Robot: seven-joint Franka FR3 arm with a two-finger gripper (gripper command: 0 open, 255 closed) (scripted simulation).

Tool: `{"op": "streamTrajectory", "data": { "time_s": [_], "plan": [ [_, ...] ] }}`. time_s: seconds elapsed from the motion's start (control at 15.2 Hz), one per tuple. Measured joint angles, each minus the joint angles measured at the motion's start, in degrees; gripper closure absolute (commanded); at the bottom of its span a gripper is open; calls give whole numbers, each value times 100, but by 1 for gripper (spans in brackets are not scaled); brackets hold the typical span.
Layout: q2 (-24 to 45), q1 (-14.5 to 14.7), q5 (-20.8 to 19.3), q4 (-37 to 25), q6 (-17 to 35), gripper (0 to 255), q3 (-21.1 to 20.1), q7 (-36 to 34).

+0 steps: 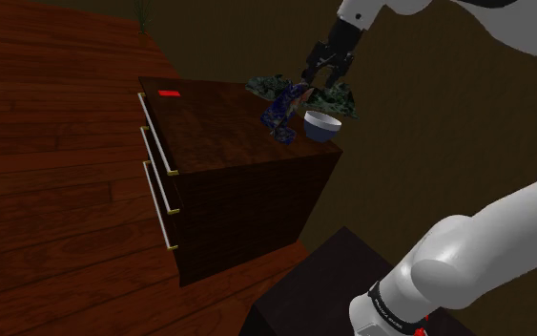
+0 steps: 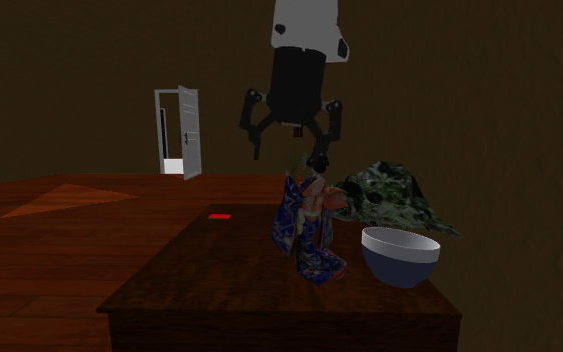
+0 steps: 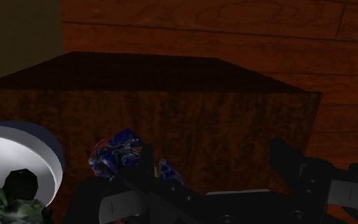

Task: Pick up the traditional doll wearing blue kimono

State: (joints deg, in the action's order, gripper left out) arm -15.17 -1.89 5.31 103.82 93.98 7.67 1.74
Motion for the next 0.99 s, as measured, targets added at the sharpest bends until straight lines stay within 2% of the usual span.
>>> {"op": "streamTrajectory", "data": {
  "time_s": [0.33,0.66,0.79,0.99],
  "plan": [
    [1160,-145,122,-1469,-418,0,241,32],
    [2553,-441,394,-3377,-1068,0,488,108],
    [2753,-481,432,-3589,-1102,0,506,102],
    [2668,-463,406,-3249,-849,0,507,122]
  ]
}}
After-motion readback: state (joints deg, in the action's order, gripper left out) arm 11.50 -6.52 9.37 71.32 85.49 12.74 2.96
